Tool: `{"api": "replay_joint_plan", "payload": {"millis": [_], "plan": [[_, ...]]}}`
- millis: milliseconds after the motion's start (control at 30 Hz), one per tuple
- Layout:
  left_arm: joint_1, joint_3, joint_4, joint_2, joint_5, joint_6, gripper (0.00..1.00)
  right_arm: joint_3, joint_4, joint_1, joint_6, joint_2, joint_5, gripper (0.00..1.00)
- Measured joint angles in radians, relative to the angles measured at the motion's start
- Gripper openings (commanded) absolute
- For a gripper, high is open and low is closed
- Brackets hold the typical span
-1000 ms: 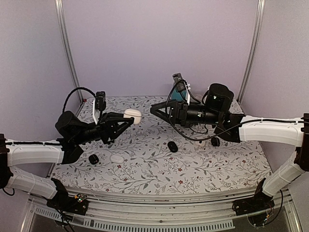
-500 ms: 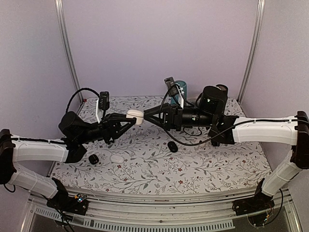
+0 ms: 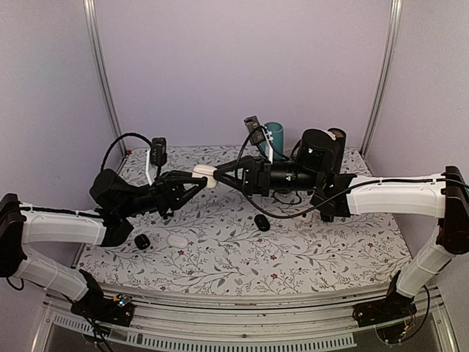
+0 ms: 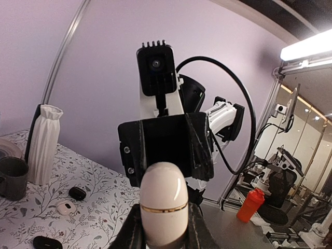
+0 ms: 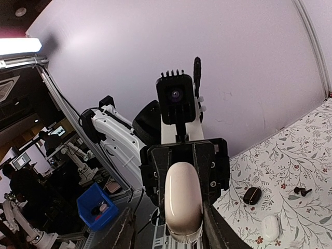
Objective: Insert the wireless bluetooth earbuds into the charging case
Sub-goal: Pass from the left arm to the right
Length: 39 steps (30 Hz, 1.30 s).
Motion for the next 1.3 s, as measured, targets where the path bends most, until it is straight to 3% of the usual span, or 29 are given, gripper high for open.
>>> {"api": "replay_joint_plan", "payload": {"millis": [533,733,933,1167,1300], "plan": [[0.000,0.004,0.024,0.021,0.010,-0.031,0.00,0.019,-0.002,0.008,0.000,0.032,0.003,0.26],[0.000,0.009,0.029,0.021,0.009,-0.036,0.00,0.026,-0.010,0.008,-0.002,0.033,0.010,0.11],[0.003,0.009,0.026,0.021,0.006,-0.040,0.27,0.029,-0.020,0.008,-0.002,0.033,0.022,0.05],[0.008,0.009,-0.025,0.009,-0.026,-0.014,0.77,0.029,-0.063,0.010,-0.003,0.033,0.078,0.04],[0.014,0.003,-0.097,-0.031,-0.075,0.012,0.85,0.014,-0.081,-0.013,0.005,0.032,0.104,0.04]]}}
